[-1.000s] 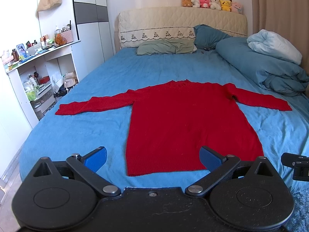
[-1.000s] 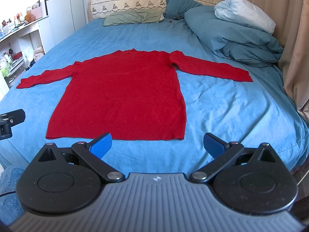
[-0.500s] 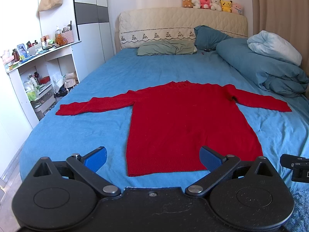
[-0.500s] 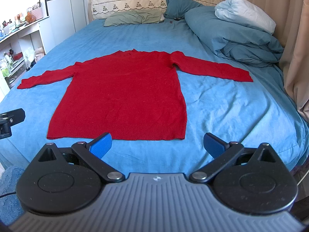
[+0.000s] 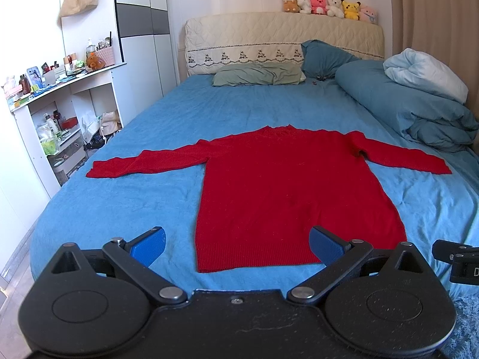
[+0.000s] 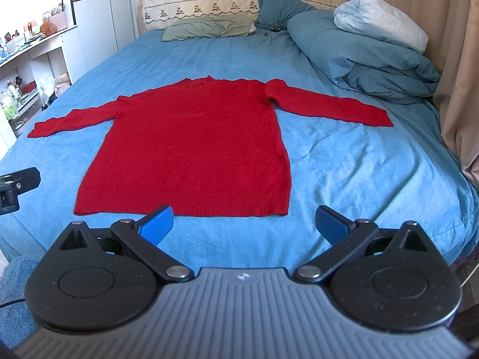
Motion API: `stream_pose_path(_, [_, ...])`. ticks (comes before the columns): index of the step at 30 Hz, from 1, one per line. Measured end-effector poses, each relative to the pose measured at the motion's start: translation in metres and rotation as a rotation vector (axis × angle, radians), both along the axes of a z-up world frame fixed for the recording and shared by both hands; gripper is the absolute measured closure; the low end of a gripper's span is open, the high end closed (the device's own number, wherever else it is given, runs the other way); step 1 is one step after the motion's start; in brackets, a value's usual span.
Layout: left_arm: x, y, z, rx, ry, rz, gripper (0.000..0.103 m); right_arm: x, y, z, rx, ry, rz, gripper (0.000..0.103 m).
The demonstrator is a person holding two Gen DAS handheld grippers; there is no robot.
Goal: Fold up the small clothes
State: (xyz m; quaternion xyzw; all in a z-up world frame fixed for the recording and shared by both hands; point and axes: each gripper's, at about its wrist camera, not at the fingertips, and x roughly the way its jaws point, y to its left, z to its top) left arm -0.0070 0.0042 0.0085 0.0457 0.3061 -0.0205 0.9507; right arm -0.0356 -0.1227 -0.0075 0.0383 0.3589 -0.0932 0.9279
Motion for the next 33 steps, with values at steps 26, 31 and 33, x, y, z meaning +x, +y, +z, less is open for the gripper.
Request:
stream_pose_path(26, [-0.003, 0.000, 0.003, -0.002, -0.010, 0.003, 0.000, 0.000, 0.002, 0.000, 0.003, -0.005, 0.001, 0.000])
stream_pose_path(31, [0.000, -0.002, 0.009, -0.016, -0.018, 0.000, 0.000, -0.002, 0.001, 0.006, 0.007, -0.016, -0.012, 0.000])
stream_pose_path(33, [0.003, -0.004, 0.015, -0.018, -0.029, -0.006, 0.000, 0.000, -0.001, 0.009, 0.007, -0.024, -0.022, 0.000])
